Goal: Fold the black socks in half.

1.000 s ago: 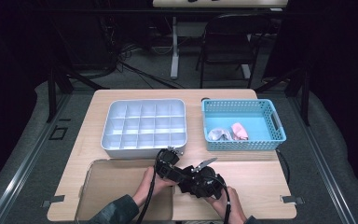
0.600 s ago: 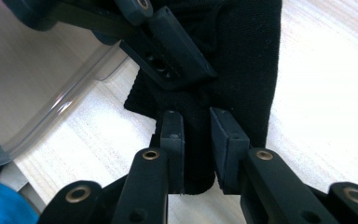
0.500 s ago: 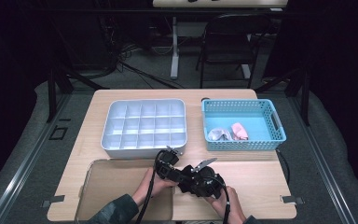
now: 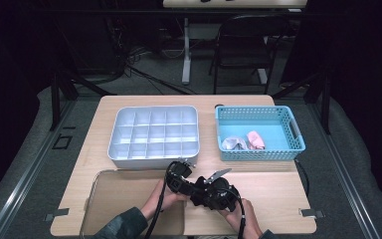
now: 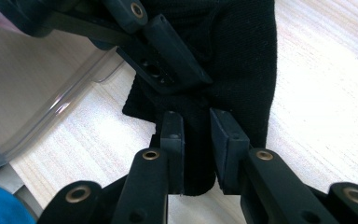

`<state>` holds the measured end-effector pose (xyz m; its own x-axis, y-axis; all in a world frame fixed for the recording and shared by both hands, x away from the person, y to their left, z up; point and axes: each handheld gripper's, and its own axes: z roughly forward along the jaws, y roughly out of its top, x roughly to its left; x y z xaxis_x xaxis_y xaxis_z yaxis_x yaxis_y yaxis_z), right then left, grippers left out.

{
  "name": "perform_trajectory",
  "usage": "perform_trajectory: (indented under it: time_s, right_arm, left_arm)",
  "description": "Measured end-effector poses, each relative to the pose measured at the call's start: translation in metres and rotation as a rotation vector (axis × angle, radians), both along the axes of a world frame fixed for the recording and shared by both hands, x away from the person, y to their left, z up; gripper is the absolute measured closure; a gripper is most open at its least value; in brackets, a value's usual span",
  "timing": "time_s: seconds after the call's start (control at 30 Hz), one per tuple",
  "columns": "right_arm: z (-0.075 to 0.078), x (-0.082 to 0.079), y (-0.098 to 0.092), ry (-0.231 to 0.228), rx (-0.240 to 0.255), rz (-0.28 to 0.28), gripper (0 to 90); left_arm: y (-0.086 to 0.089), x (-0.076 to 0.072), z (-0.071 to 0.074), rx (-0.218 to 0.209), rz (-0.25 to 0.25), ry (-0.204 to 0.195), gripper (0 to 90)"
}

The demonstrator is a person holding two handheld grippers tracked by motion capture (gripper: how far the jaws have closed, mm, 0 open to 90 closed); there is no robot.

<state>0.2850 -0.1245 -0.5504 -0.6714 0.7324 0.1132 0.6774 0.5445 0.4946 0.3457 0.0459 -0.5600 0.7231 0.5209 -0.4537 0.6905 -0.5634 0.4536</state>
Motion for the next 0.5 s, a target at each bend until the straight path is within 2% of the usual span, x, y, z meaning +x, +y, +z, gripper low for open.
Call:
perform_trajectory:
  time_s: [0.07, 0.13, 0.23, 0.27, 0.33, 0.5]
  right_arm:
    - [0.001, 0.001, -0.001, 0.006, -0.007, 0.004, 76.3]
    - [0.001, 0.001, -0.002, 0.014, 0.007, 0.008, 75.1]
    - [0.002, 0.003, -0.006, 0.036, 0.038, 0.026, 69.6]
    - [0.004, 0.003, -0.007, 0.048, 0.058, 0.025, 65.6]
    - [0.007, 0.002, -0.01, 0.055, 0.066, 0.044, 59.2]
    - [0.02, 0.001, -0.028, -0.009, 0.079, 0.019, 44.4]
  left_arm:
    - [-0.002, -0.003, 0.001, 0.014, -0.006, -0.038, 63.5]
    - [-0.003, -0.005, 0.003, 0.022, -0.014, -0.064, 64.5]
    - [-0.002, -0.005, 0.002, 0.018, -0.02, -0.074, 65.3]
    - [-0.002, -0.005, 0.002, 0.015, -0.016, -0.075, 65.3]
    - [-0.002, -0.005, 0.002, 0.012, -0.02, -0.081, 65.5]
    - [-0.002, -0.007, 0.004, 0.01, -0.023, -0.102, 65.5]
